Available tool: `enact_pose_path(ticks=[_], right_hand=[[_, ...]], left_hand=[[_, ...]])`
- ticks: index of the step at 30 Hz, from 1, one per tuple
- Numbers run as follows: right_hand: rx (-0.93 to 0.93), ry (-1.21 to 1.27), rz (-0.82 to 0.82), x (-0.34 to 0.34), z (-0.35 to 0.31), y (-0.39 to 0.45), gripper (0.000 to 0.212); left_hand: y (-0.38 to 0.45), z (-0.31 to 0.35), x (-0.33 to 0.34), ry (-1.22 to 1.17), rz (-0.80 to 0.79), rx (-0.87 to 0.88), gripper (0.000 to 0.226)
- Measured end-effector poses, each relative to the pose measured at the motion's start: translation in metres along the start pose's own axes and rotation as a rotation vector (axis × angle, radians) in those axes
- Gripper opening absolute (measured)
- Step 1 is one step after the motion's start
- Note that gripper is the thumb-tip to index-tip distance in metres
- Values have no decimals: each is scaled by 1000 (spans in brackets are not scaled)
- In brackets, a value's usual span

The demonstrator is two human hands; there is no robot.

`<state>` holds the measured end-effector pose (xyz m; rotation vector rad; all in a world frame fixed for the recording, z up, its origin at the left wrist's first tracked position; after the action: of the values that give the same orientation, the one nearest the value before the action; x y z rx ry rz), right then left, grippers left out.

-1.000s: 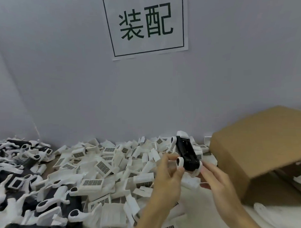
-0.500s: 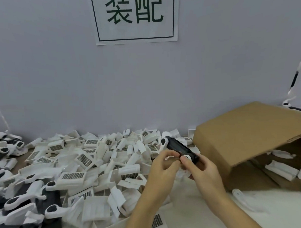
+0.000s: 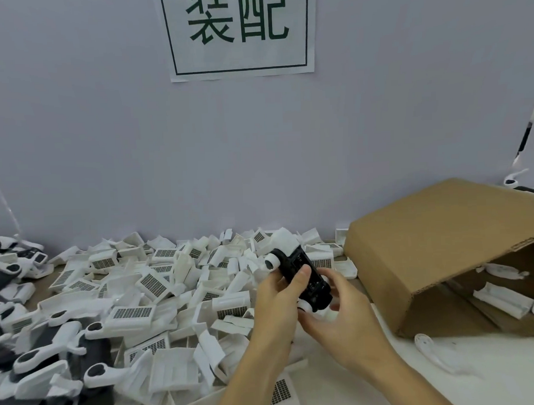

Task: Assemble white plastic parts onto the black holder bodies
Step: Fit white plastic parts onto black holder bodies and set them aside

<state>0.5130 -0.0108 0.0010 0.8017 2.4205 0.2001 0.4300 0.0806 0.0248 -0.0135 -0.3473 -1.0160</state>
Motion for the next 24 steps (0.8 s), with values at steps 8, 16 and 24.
enact_pose_path(ticks=[8, 16, 24], right_hand=[[34, -51, 13, -5, -7, -2, 41], [74, -94, 36, -9, -13, -3, 47], [46, 0, -51, -5, -12, -4, 42]], left_hand=[[-4, 1, 8, 220, -45, 99, 13], [-4, 2, 11, 231, -62, 154, 17], [-3, -5, 11, 322, 9, 175, 23]])
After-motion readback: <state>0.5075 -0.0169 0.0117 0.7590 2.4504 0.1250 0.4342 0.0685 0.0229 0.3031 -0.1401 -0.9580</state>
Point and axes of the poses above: each hand's wrist, its own y-axis towards the middle knuckle, its own x-axis out of the palm, z = x × y, the point moved 2 cm from there along y, towards the middle knuckle, and after that the axes turned 14 degrees about -z, right-handed, at the moved point
